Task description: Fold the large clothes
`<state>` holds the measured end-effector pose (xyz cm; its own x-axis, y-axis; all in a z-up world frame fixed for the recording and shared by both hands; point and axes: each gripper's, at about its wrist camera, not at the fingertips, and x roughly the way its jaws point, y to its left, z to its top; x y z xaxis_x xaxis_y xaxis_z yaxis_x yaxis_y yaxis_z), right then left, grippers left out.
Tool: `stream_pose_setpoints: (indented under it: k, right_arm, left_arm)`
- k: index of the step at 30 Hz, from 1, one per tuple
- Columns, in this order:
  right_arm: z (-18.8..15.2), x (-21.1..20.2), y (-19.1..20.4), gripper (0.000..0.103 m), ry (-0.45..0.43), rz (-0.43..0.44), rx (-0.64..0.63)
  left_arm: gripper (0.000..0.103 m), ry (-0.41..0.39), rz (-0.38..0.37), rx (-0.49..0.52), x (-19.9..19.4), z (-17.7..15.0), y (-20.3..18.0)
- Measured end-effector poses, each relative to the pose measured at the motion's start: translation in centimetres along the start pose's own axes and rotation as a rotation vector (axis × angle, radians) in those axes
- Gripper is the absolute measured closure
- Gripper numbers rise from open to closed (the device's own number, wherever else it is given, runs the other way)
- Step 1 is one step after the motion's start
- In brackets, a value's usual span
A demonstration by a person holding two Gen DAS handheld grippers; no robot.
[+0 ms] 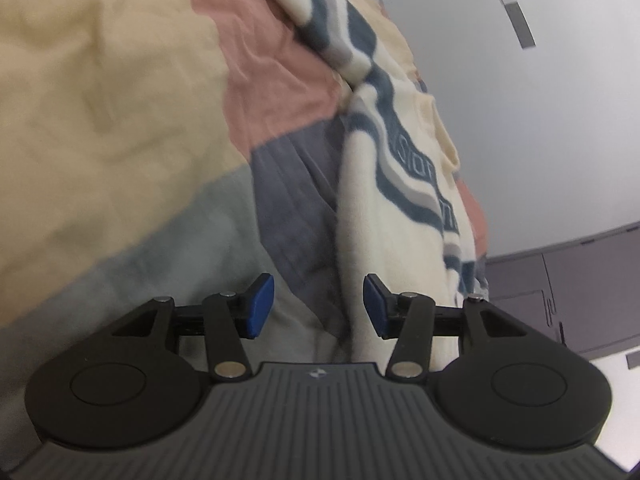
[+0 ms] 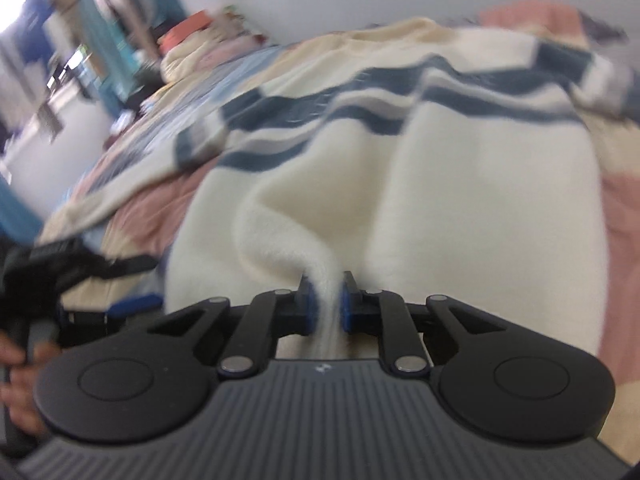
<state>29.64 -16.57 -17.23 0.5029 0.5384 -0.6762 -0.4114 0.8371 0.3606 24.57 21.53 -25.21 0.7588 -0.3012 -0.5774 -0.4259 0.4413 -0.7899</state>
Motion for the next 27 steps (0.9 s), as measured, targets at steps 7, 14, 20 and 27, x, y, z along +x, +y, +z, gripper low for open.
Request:
stream_pose_setpoints:
  k: [7,14,20,27]
  right_arm:
    - [-0.1,0.9,-1.0,0.087,0.017,0.014,0.060]
    - [0.0,0.9,-1.2,0.087,0.016,0.020,0.076]
    - [-0.4,0.9,-0.7,0.086,0.000,-0.004,0.048]
    - [-0.7,0.6,0.0,0.084,-0.022,-0.034,0.001]
  left_arm:
    - [0.048,0.078,0.016,0.029,1.3,-1.3,-0.3]
    - [0.049,0.151,-0.043,0.088,2.7,-2.4,-1.4]
    - [0.049,0.291,-0.085,0.220,5.4,-4.9,-3.6]
    - [0.090,0.257,-0.105,0.385,4.8,-5.9,-6.1]
